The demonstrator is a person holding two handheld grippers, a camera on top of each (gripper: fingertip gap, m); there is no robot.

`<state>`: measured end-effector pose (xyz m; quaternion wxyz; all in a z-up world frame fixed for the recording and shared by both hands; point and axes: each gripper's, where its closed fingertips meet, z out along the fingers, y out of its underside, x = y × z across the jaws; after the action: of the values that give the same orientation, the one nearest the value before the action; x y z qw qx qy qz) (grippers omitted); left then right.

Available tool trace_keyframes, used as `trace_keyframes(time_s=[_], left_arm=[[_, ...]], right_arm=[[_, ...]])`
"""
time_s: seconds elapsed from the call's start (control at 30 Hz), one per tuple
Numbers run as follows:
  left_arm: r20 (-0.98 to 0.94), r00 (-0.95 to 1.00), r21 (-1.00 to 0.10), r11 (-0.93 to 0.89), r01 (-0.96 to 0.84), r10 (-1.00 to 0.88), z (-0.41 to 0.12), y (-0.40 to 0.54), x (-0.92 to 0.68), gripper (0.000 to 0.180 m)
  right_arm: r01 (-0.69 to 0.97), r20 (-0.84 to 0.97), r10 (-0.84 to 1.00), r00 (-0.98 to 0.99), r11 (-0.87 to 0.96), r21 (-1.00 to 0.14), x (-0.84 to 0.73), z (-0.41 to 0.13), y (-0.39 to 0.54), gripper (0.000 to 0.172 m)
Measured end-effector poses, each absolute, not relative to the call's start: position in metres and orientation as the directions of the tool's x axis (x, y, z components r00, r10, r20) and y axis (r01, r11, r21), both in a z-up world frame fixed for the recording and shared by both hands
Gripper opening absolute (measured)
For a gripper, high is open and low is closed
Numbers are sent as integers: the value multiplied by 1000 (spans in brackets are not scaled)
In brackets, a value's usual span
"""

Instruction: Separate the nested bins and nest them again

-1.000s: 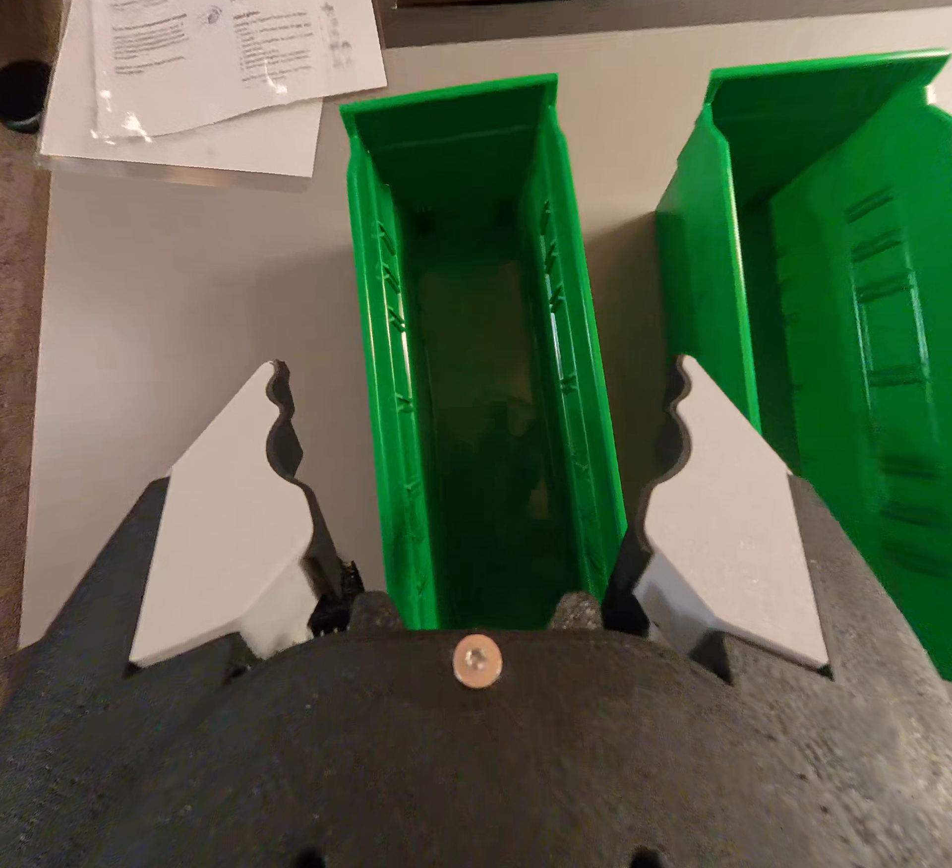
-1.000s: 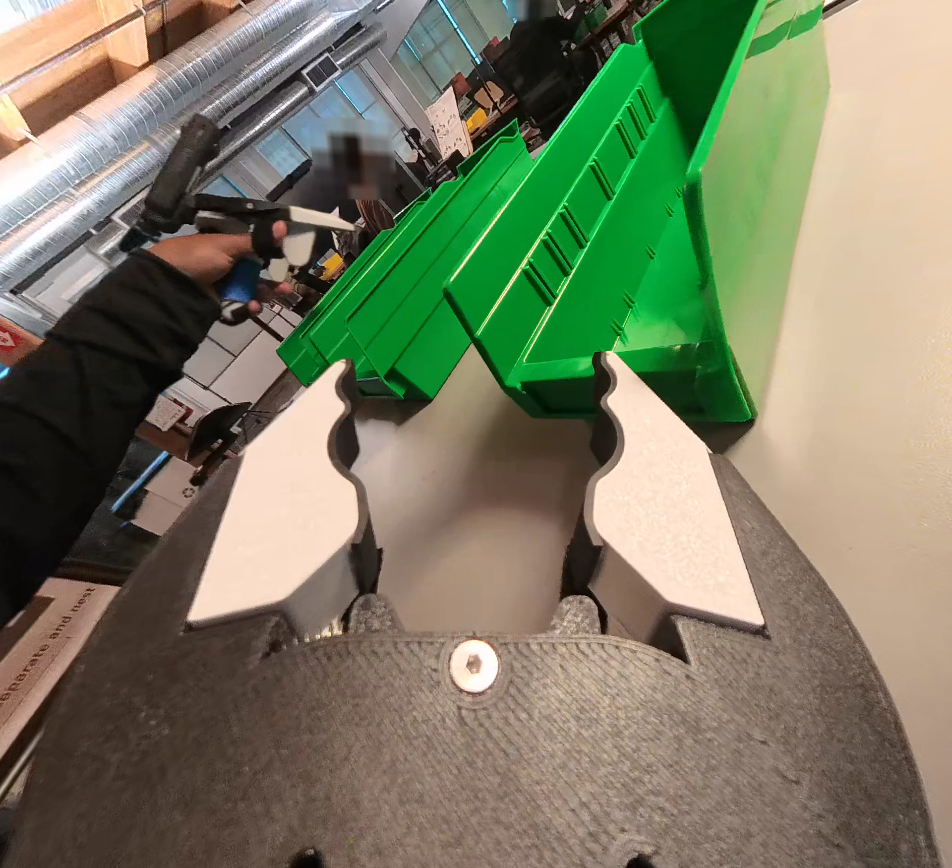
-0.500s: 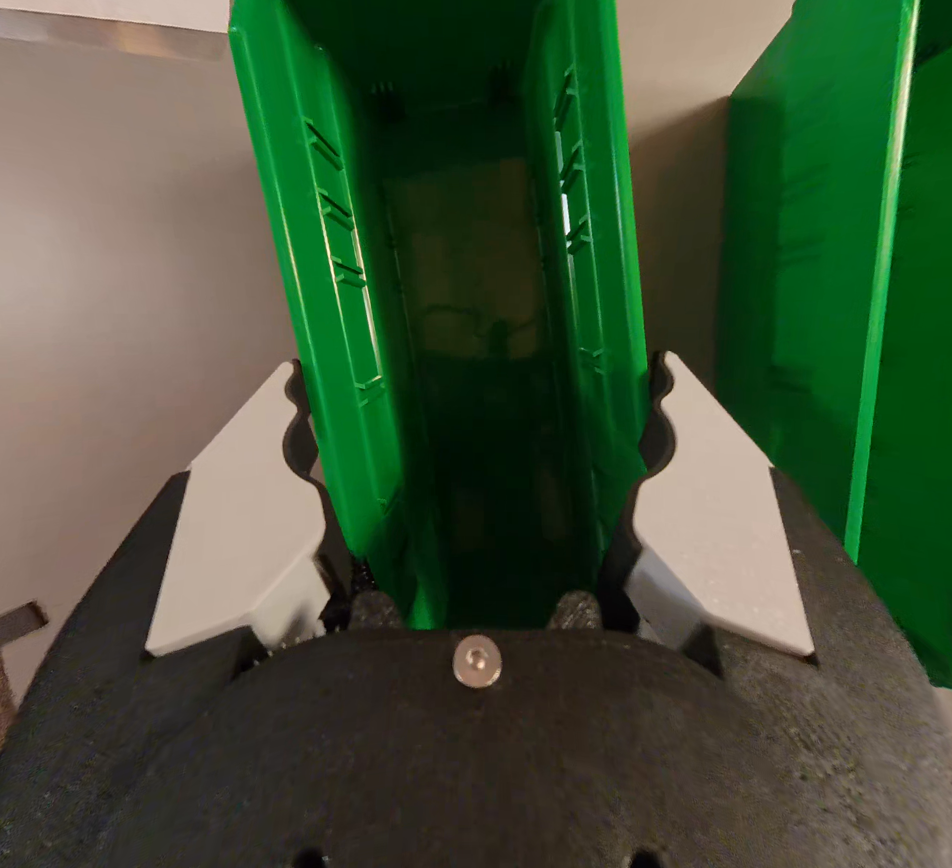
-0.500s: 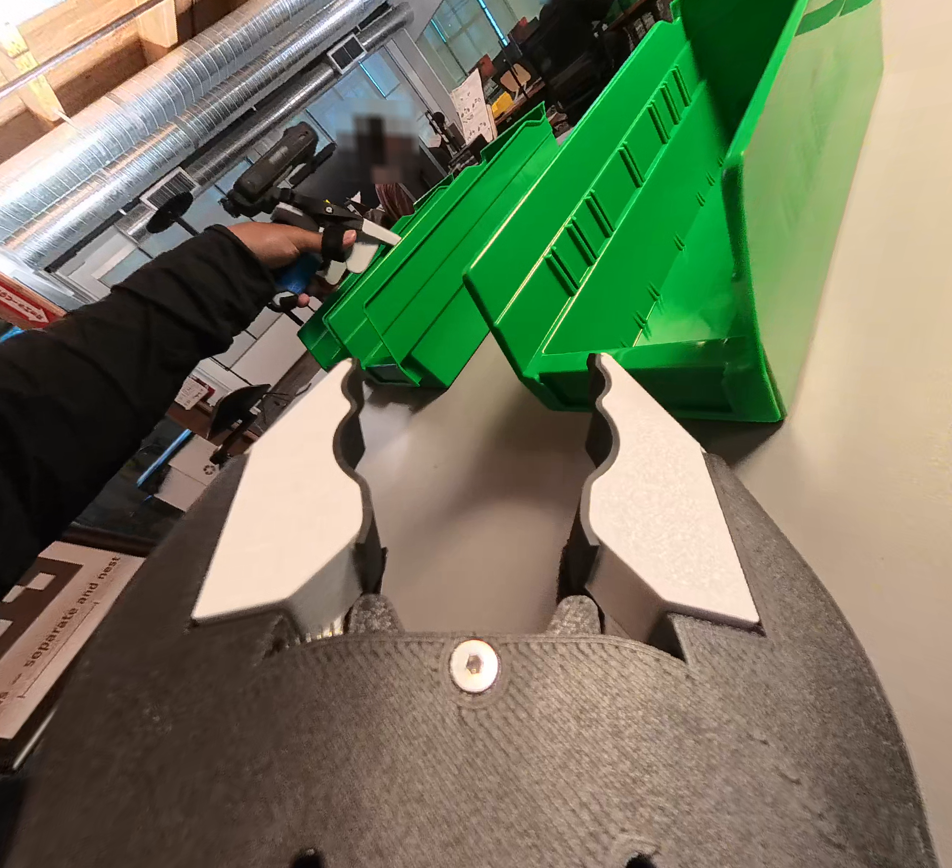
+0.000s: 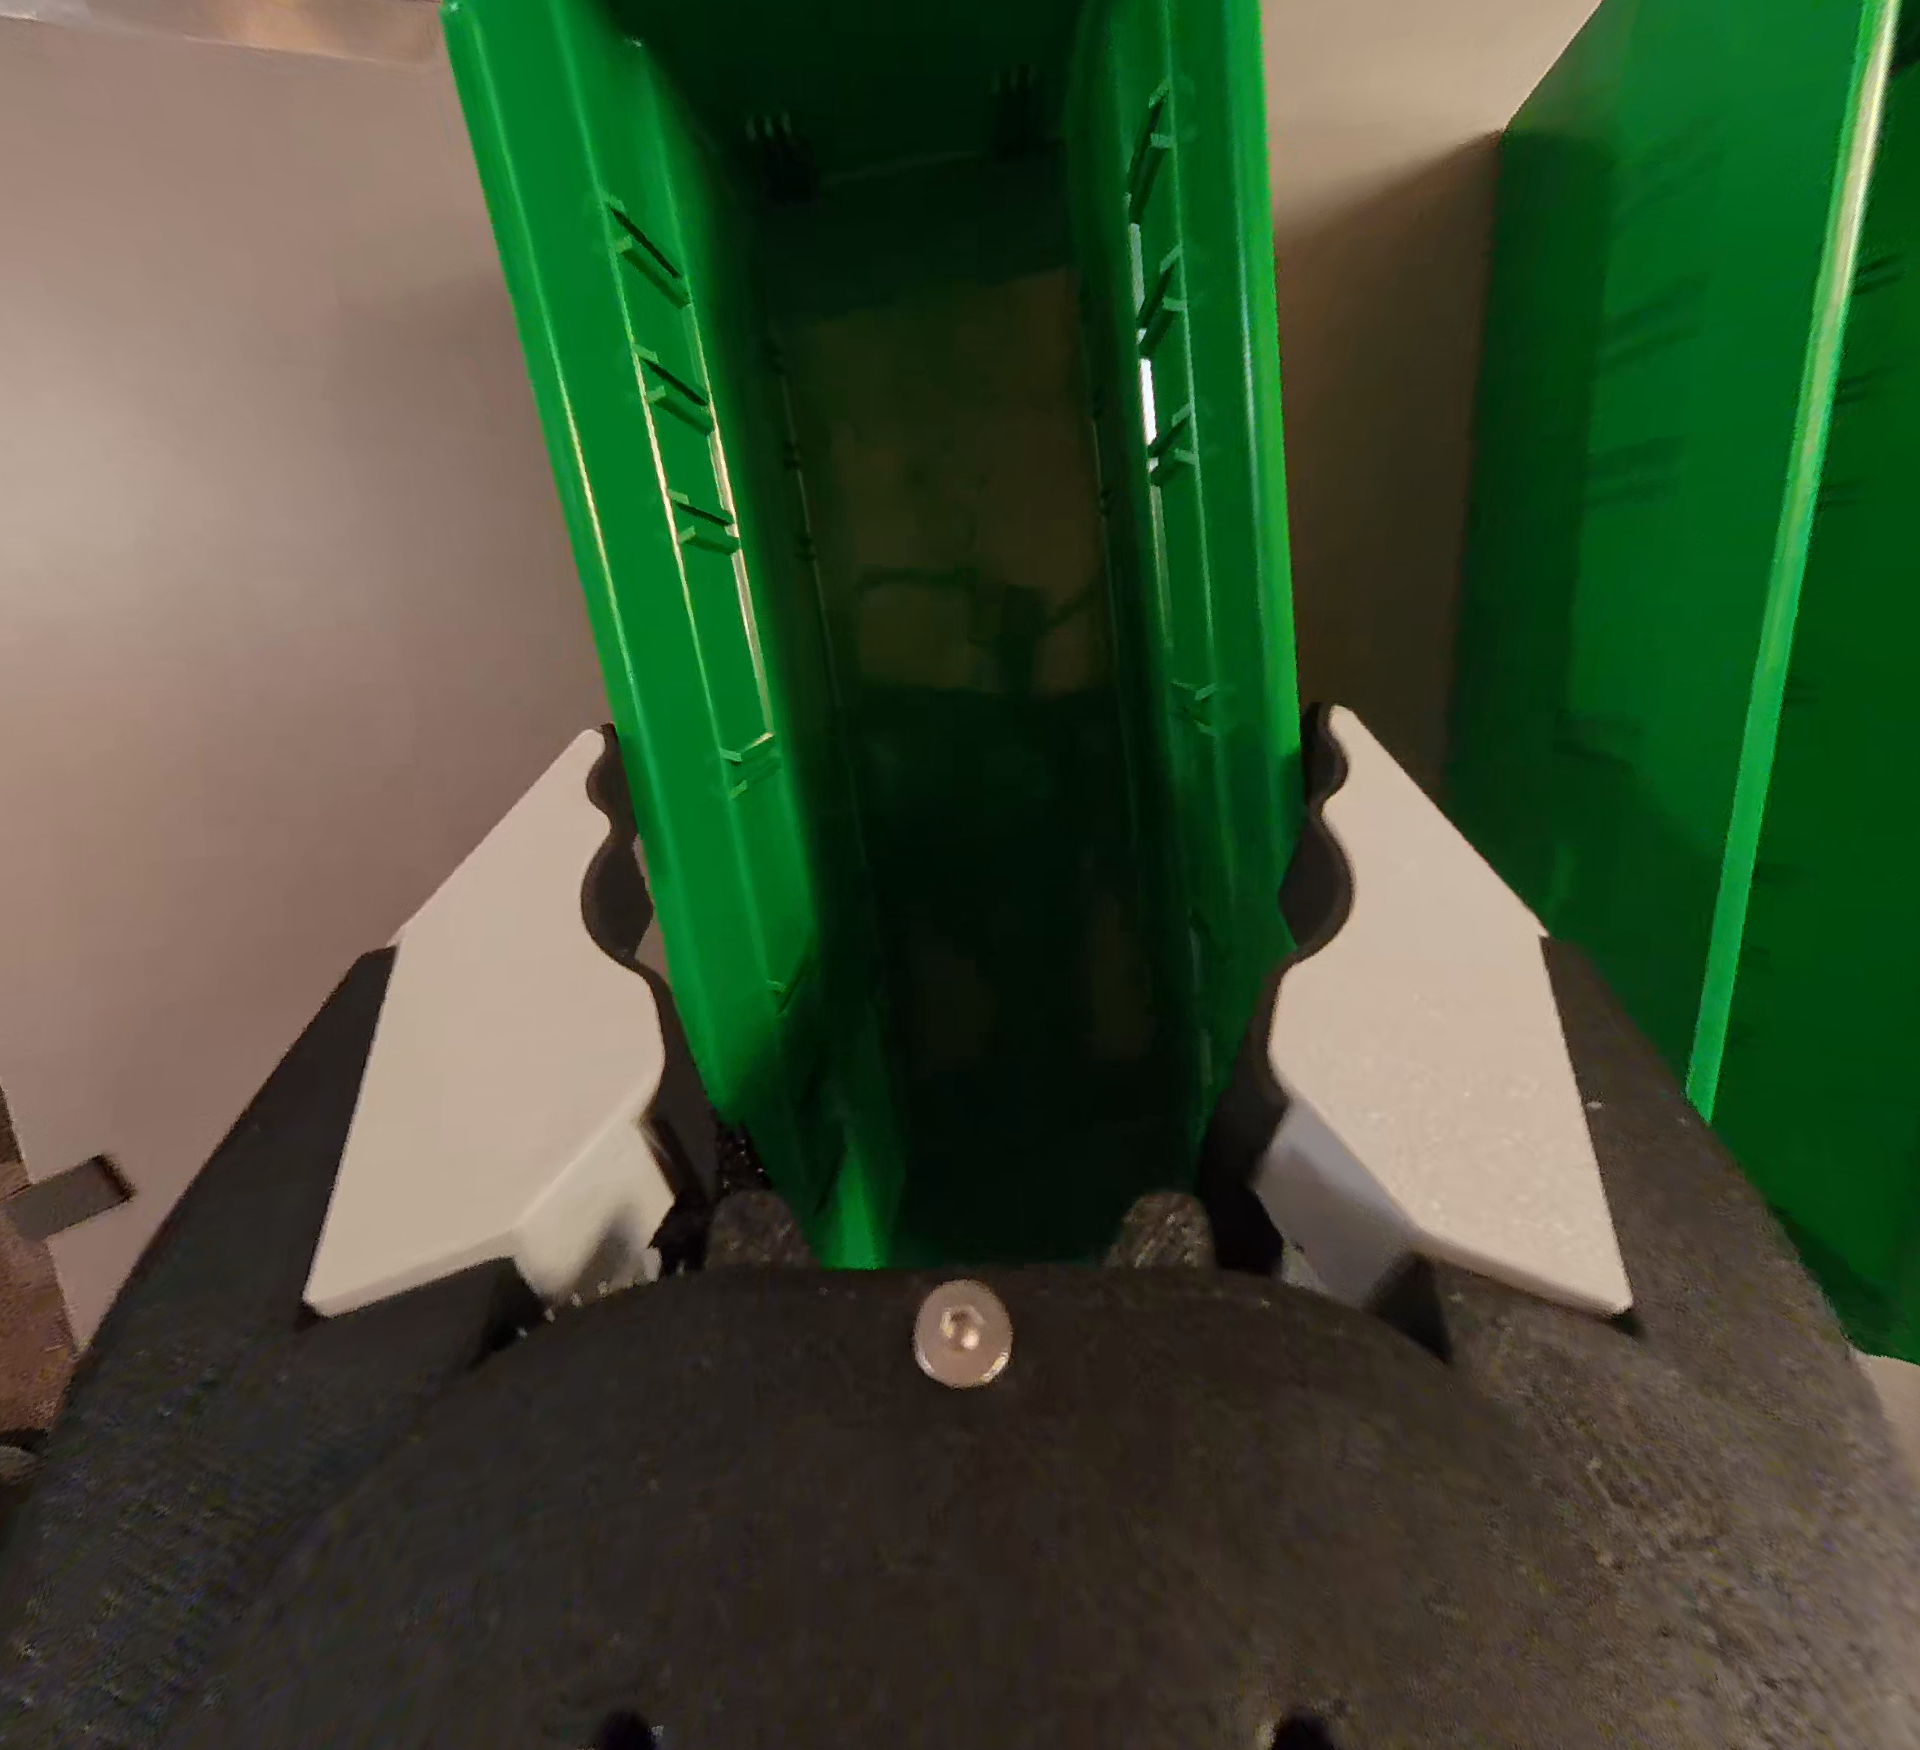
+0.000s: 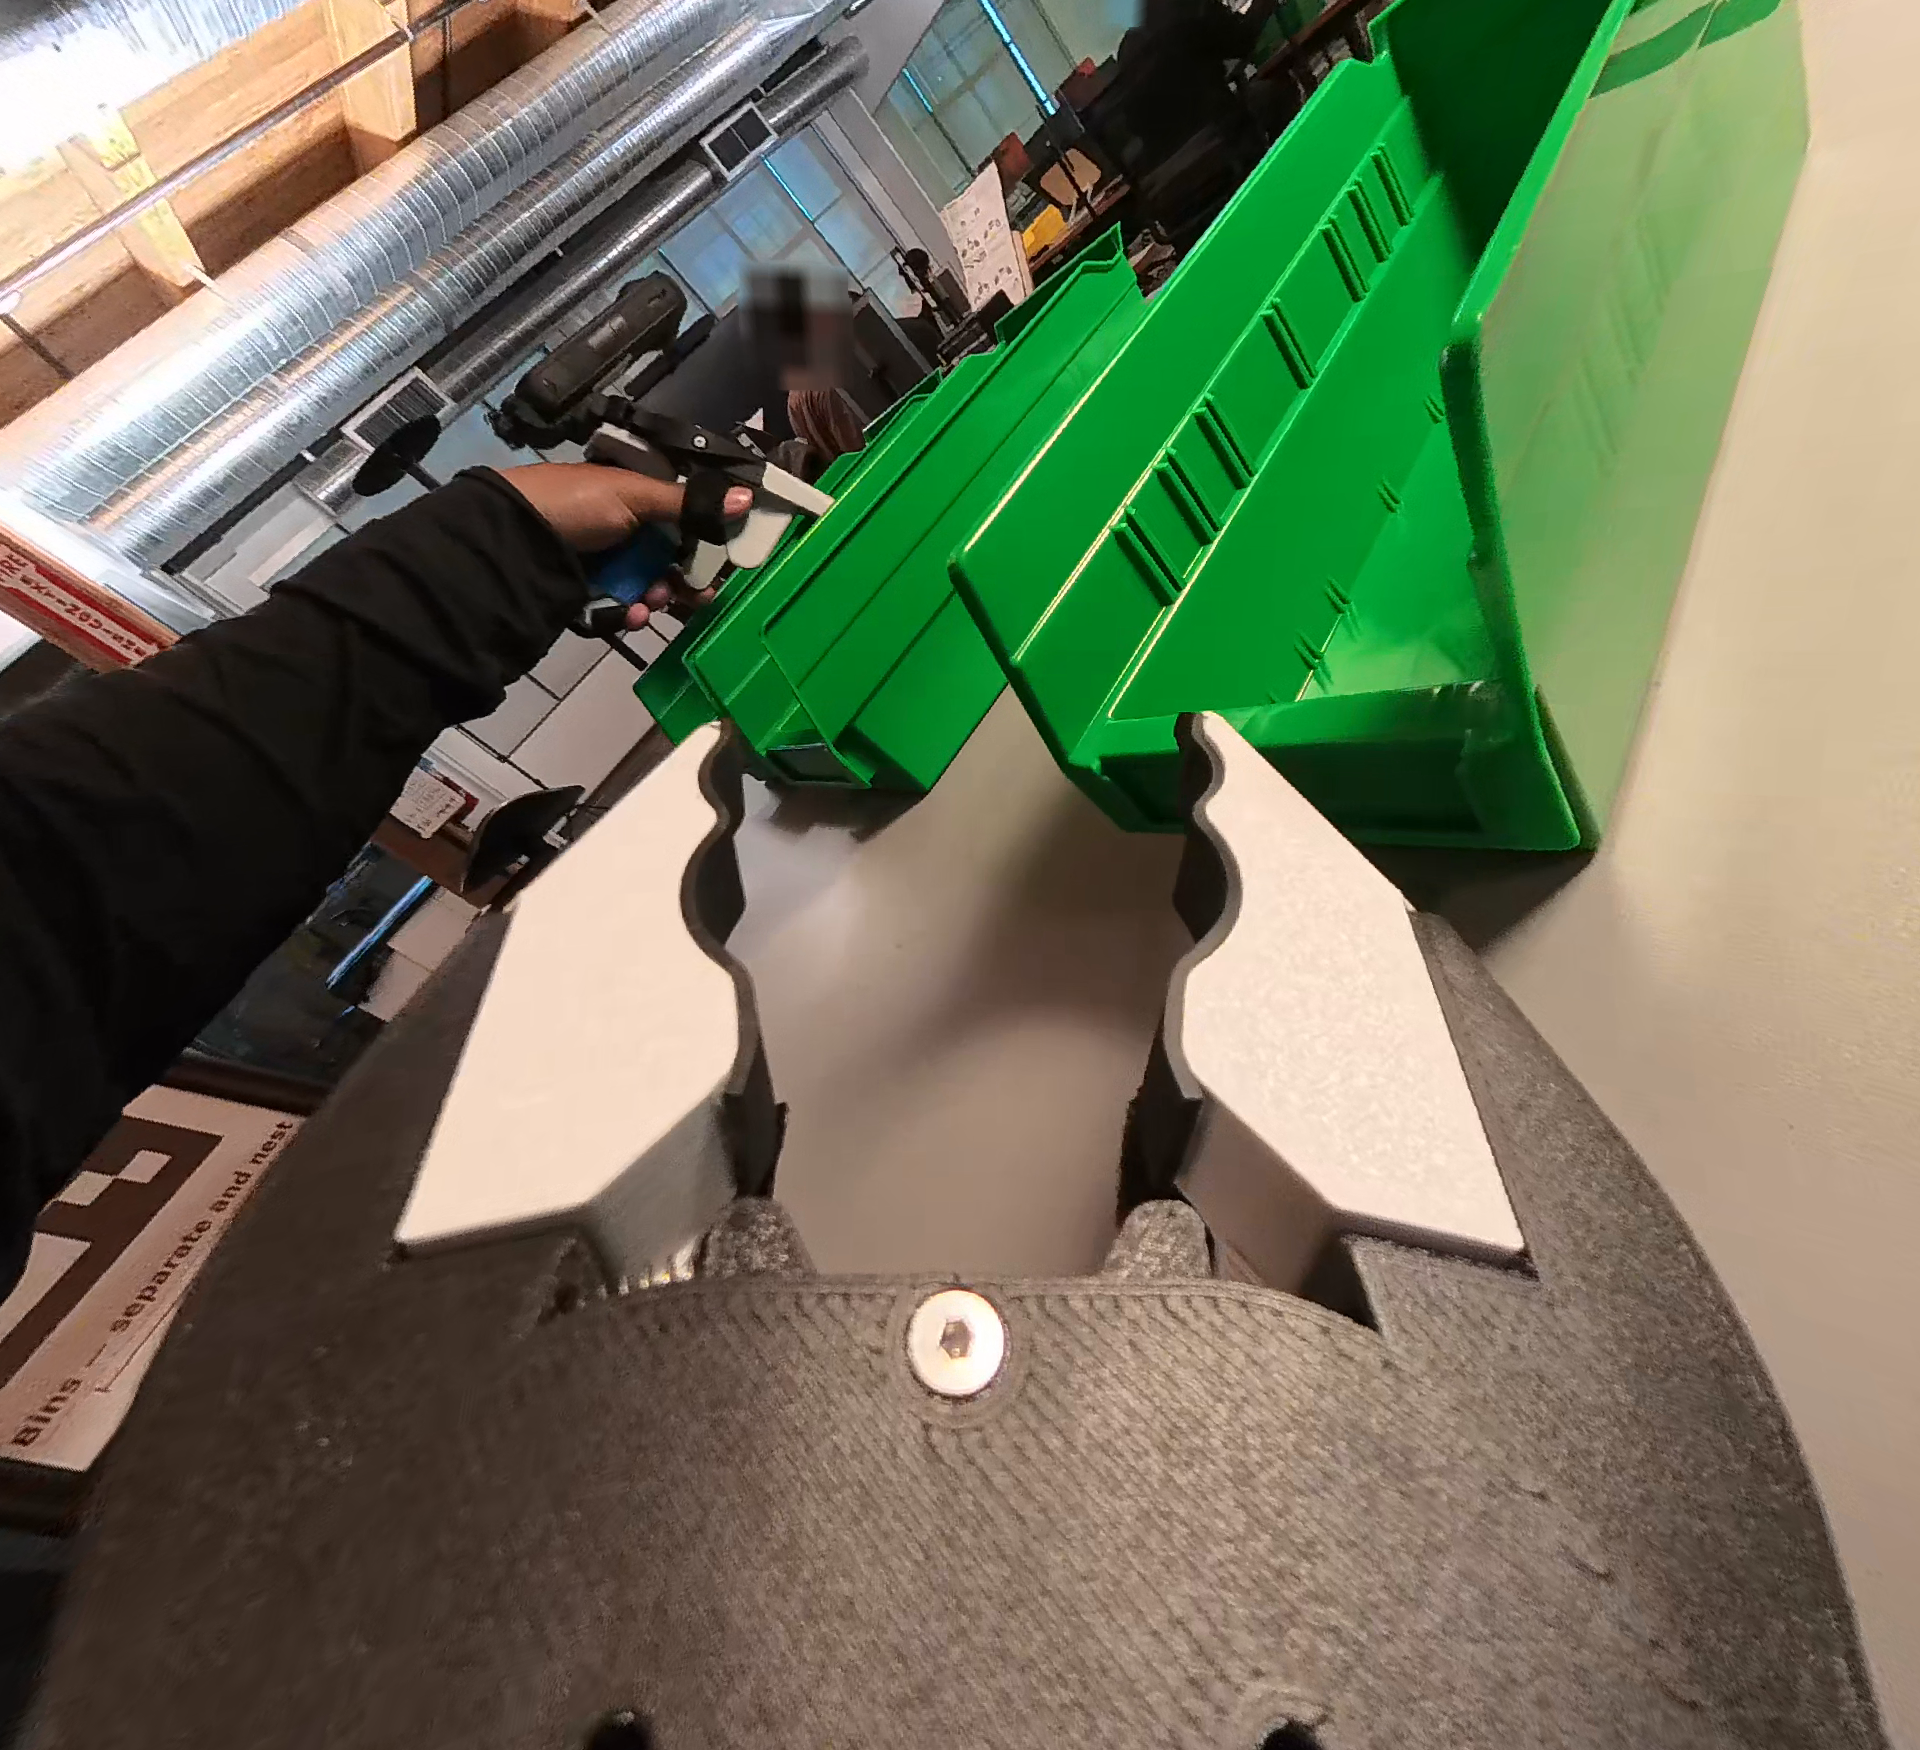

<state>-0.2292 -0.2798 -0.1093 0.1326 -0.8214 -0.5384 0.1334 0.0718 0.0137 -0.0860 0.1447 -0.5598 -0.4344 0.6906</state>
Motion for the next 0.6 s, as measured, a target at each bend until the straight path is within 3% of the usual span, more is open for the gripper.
trace_keyframes(time_s=[0.3, 0.6], left_arm=[[-185, 375, -379, -418, 825, 908, -103, -286, -240, 108], [-82, 400, -438, -394, 808, 913, -63, -272, -223, 102]], right_arm=[[296, -694, 631, -346, -629, -719, 73, -84, 17, 85], [308, -715, 603, -354, -646, -698, 73, -83, 18, 83]])
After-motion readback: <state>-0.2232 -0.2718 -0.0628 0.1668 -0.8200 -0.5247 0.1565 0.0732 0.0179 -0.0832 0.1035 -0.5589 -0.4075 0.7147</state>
